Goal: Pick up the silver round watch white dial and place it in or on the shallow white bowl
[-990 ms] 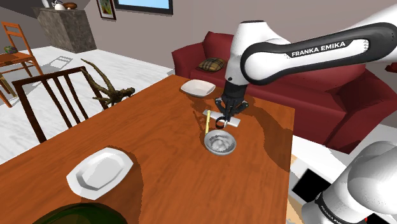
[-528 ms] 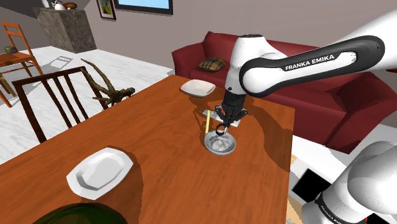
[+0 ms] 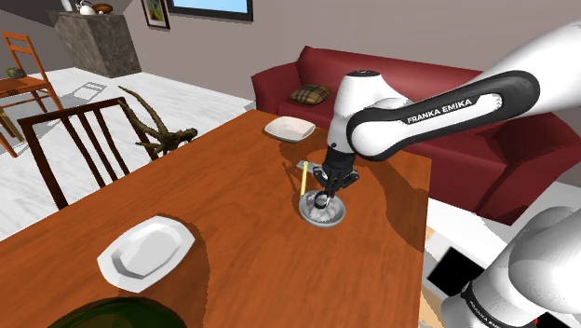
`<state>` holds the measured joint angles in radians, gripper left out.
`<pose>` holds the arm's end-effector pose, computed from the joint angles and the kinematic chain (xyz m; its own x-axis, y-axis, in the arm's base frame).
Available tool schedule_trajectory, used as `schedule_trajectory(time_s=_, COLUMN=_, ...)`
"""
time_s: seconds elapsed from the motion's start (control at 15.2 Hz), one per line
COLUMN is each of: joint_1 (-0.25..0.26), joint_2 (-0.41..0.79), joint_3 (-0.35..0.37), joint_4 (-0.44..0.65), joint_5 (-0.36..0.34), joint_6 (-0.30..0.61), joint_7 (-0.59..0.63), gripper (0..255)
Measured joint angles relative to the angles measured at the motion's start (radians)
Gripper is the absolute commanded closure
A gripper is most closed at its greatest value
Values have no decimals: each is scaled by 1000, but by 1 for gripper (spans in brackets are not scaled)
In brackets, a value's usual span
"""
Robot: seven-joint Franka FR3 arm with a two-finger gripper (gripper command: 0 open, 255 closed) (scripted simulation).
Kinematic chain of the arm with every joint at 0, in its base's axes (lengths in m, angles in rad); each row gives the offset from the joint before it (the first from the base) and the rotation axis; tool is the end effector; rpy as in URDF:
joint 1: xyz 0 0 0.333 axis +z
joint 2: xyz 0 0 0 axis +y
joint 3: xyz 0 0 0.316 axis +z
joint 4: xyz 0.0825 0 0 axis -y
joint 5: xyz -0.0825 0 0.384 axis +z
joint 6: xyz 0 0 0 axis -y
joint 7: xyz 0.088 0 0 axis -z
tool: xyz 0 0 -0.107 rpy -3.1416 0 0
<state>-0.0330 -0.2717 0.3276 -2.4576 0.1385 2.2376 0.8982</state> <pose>0.4297 0.1352 0.3965 0.7669 -0.6417 0.0050 -0.6408 -0.7662 -0.0476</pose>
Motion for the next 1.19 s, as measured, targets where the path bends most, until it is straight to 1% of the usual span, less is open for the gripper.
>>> schedule_trajectory(time_s=0.4, joint_1=-1, joint_2=4, joint_3=0, joint_4=-5, joint_5=-1, joint_6=10, joint_7=-1, gripper=255)
schedule_trajectory(time_s=0.46, joint_1=-1, joint_2=4, joint_3=0, joint_4=-5, joint_5=-1, joint_6=10, joint_7=-1, gripper=0)
schedule_trajectory(time_s=0.86, joint_1=-1, joint_2=4, joint_3=0, joint_4=-5, joint_5=-1, joint_6=10, joint_7=-1, gripper=0)
schedule_trajectory(time_s=1.19, joint_1=-1, joint_2=-57, joint_3=-17, joint_4=58, joint_5=5, joint_6=-112, joint_7=-11, gripper=0)
